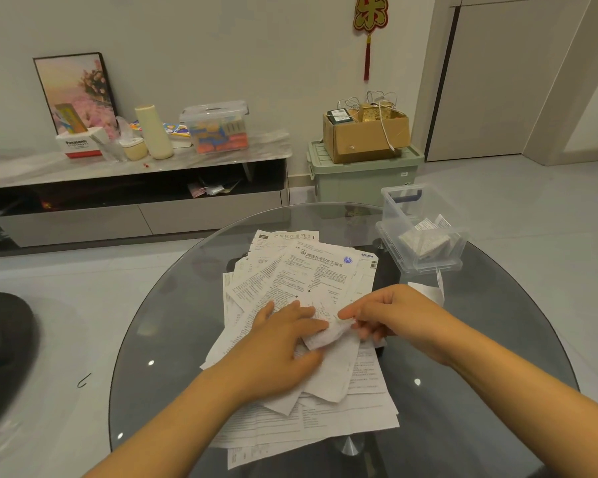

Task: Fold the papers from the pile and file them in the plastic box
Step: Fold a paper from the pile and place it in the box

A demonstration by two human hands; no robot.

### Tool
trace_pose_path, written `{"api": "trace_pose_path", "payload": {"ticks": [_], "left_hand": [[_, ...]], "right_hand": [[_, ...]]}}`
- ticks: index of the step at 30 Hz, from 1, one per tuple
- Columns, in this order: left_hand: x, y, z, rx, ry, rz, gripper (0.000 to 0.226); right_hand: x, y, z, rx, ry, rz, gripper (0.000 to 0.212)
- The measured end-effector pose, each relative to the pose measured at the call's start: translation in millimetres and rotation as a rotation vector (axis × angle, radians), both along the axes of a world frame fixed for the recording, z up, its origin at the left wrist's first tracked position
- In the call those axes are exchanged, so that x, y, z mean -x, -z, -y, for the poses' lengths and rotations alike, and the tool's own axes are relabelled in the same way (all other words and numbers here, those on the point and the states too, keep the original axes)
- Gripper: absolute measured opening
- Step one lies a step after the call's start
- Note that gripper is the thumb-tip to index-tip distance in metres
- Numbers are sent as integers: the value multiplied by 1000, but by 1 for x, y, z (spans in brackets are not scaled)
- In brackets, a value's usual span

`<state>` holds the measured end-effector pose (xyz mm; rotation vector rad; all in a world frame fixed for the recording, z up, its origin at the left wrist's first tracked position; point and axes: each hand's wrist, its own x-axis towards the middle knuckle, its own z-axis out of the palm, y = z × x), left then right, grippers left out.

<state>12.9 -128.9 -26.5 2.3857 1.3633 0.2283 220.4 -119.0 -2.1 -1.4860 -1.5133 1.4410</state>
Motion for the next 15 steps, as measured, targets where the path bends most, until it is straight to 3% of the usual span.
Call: {"api": "trace_pose_path", "payload": {"ticks": [2, 8, 11, 15], "left_hand": [[-1, -2, -1, 32, -40, 134, 22], [-1, -6, -4, 69, -281, 365, 19], [-3, -3, -7, 29, -318, 372, 46], [-6, 2, -8, 37, -321, 312, 79]], "right_hand": [[1, 0, 0, -40, 0, 55, 28], [7, 4, 3, -169, -113, 218, 22], [14, 18, 0, -249, -59, 314, 9], [23, 33, -4, -339, -15, 439, 18]]}}
